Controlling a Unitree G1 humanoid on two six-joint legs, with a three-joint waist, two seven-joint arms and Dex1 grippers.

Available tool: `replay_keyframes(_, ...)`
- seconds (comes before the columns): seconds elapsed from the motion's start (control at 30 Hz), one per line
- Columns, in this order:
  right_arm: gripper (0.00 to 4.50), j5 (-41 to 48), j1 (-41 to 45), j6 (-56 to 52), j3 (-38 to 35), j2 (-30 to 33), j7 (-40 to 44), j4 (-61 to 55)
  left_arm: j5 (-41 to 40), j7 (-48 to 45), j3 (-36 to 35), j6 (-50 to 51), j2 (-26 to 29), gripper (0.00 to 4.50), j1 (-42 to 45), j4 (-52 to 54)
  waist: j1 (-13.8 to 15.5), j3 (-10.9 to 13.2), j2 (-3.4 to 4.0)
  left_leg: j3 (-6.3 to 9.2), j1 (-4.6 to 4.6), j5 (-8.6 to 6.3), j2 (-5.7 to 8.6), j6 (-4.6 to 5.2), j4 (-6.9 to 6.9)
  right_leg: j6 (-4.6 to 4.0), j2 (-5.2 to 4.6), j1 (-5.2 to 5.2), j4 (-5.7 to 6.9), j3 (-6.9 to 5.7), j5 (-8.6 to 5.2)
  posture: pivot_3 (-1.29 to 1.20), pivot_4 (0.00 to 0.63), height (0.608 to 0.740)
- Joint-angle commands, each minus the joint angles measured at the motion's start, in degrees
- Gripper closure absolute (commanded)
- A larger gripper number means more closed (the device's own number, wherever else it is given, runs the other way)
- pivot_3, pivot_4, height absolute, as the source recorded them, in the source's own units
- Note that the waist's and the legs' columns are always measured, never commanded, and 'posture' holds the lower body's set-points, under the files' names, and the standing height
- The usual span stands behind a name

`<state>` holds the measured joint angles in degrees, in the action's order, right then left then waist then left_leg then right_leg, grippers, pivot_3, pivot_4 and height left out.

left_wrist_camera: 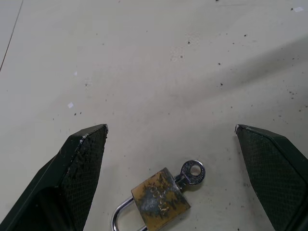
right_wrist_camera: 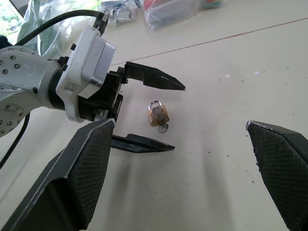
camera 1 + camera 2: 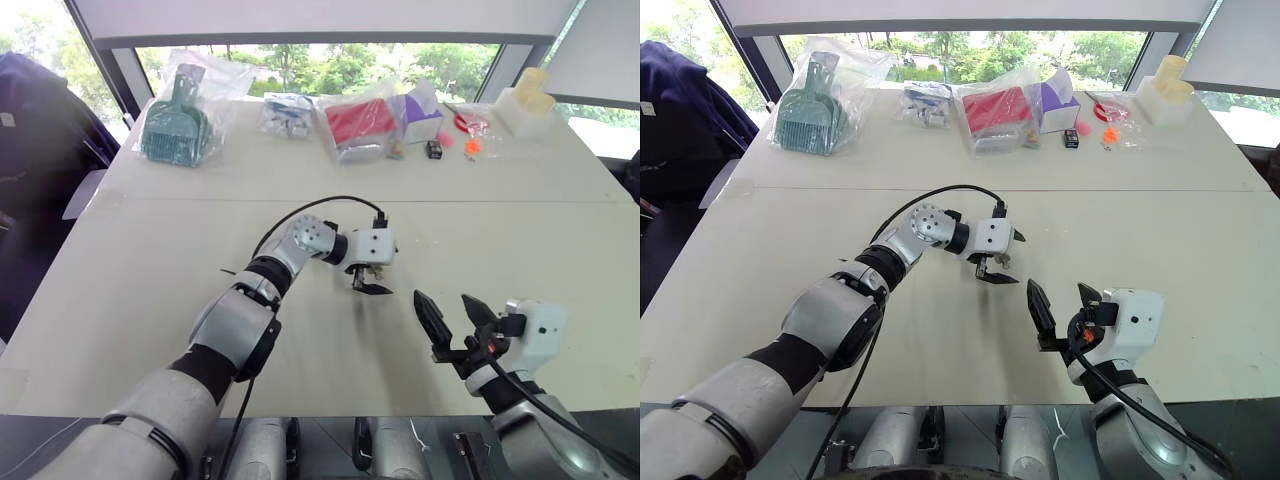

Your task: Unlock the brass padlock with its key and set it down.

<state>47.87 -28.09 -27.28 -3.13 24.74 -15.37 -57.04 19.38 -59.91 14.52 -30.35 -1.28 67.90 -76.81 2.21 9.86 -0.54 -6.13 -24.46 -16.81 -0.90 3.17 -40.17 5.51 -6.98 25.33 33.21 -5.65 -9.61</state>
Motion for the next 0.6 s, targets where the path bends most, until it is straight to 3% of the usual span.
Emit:
replay_keyframes(0.03, 0.0, -1.0, -0.5, -0.1, -0.9, -1.0, 0.6, -1.4, -0.4, -1.4, -0.3, 2.5, 0.3, 0.07, 1.8, -0.1, 0.0, 0.0, 0.0, 0.0, 0.0, 0.0, 0.0, 0.0, 0.0, 0.0, 0.0, 0.0, 0.0, 0.0, 0.0, 0.0, 0.15, 0.735)
replay_keyframes(0.27, 0.0, -3.5, -2.7, 0.1, -0.1, -3.4, 1.3, -2.2, -3.5, -3.3, -4.3, 6.0, 2.9, 0.07, 5.1, -0.3, 0.0, 0.0, 0.0, 0.0, 0.0, 0.0, -0.01, 0.0, 0.0, 0.0, 0.0, 0.01, 0.0, 0.0, 0.0, 0.0, 0.15, 0.735)
replay_keyframes(0.6, 0.0, -5.0, -2.6, -1.1, -0.2, -4.6, 3.1, -2.0, 2.3, -6.7, 0.7, 8.3, 2.4, 0.07, 4.4, -1.8, 0.0, 0.0, 0.0, 0.0, -0.02, 0.0, 0.01, 0.0, 0.0, 0.0, 0.0, 0.01, 0.0, 0.0, -0.01, 0.0, 0.15, 0.735)
